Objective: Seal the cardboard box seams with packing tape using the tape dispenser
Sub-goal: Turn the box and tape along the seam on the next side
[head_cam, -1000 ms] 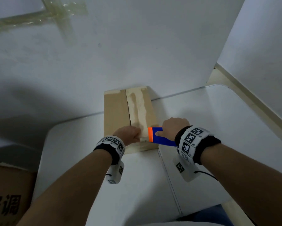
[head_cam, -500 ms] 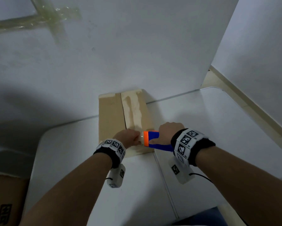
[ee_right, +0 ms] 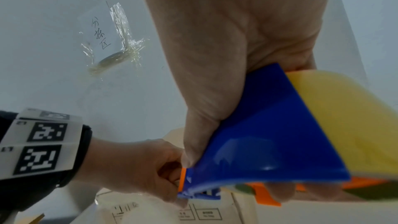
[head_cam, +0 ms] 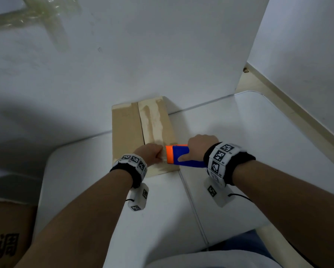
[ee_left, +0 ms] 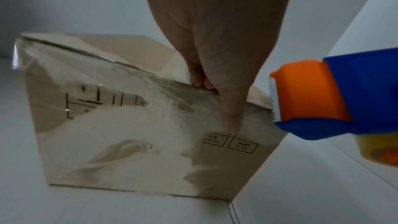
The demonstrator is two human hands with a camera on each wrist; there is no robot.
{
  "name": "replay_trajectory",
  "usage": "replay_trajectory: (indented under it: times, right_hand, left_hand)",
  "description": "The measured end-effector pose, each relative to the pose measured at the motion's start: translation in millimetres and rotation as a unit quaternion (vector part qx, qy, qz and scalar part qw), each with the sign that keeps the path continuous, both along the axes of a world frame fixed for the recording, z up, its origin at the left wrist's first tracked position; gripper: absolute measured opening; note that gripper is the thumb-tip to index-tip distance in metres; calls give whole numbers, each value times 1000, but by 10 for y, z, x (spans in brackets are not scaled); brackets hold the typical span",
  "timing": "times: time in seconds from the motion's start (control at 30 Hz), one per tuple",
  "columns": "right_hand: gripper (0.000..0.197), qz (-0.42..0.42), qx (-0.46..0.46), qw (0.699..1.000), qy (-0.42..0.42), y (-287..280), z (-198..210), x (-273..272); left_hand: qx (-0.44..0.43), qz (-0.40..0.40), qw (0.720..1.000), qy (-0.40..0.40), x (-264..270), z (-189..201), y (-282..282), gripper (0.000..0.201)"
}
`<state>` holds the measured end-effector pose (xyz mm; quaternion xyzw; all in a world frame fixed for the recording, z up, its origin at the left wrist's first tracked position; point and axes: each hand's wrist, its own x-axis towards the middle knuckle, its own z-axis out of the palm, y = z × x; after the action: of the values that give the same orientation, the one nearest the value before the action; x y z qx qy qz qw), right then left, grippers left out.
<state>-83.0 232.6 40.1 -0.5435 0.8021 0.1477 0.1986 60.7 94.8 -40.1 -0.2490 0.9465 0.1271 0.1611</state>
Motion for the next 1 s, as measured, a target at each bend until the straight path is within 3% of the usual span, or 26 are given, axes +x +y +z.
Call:
replay_trajectory:
  times: [0.1, 0.23, 0.4, 0.57, 0.83, 1.0]
  right_hand:
    - [56, -13, 2, 1000, -8, 105, -60, -124]
    - [60, -35, 19, 999, -20, 217, -51, -418]
    - [62, -54, 17, 998, -41, 324, -108, -593]
    - [62, -73, 31, 997, 0, 559, -90, -910]
    - [53, -64, -14, 997, 39, 391, -280, -822]
    - [49, -76, -24, 997, 13, 164, -477, -682]
  left_hand:
    - [7, 8, 1000, -12, -8, -18, -22, 20]
    - [14, 12, 1000, -16, -29, -24, -65, 42]
    - [27, 12, 999, -21, -35, -32, -86, 43]
    - [16, 0, 998, -59, -103, 4, -114, 44]
    - [7, -2, 997, -71, -120, 17, -82, 41]
    - [4, -5, 998, -64, -104, 9, -74, 42]
